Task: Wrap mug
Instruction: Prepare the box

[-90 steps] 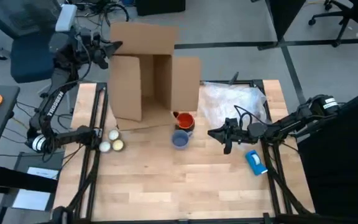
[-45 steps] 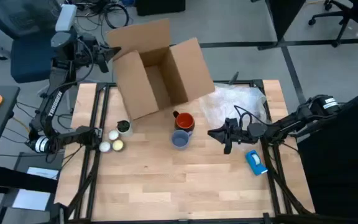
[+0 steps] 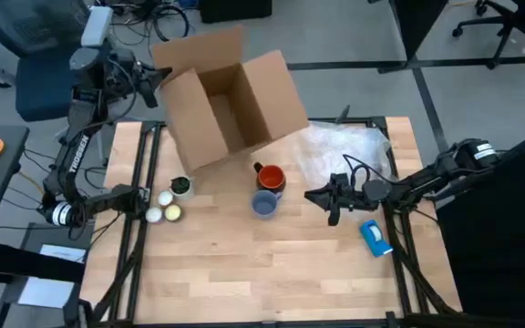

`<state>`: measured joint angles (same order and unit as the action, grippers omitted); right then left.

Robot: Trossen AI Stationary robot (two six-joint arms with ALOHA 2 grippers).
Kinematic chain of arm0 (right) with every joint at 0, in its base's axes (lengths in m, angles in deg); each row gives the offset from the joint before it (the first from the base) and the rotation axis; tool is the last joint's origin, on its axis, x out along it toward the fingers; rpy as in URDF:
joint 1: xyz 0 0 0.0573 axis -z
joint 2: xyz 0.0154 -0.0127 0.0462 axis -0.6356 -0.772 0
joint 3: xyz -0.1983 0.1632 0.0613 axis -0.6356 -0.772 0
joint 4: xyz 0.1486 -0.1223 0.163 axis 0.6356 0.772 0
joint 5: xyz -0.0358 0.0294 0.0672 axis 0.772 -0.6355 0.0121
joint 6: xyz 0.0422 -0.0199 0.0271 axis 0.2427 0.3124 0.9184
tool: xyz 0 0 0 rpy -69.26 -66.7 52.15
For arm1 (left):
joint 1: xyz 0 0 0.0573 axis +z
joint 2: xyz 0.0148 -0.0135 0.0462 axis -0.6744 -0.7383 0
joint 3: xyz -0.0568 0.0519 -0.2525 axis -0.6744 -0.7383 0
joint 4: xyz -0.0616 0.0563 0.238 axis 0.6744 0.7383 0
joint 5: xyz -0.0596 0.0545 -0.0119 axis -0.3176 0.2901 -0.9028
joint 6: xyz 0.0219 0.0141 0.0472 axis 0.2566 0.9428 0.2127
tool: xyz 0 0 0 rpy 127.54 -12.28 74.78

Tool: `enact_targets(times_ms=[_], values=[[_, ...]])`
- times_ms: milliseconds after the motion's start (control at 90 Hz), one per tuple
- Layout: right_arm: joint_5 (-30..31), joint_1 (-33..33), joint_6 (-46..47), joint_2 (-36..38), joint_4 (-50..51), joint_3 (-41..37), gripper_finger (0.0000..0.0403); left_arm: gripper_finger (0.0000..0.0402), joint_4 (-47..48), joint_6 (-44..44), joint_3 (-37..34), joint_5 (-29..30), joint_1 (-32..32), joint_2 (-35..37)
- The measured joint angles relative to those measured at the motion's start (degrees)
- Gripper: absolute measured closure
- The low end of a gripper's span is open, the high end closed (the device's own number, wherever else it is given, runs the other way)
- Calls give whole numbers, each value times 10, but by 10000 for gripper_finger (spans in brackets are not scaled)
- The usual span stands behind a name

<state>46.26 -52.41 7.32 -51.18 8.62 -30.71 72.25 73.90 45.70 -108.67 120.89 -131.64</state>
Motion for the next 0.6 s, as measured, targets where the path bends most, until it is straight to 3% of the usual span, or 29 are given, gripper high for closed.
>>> enact_targets(times_ms=[322, 600], values=[[0, 0, 1, 0, 0, 0, 383, 369, 32, 21, 0, 16, 0, 7], [0, -1, 1, 0, 0, 0, 383, 310, 88, 89, 0, 143, 0, 20]])
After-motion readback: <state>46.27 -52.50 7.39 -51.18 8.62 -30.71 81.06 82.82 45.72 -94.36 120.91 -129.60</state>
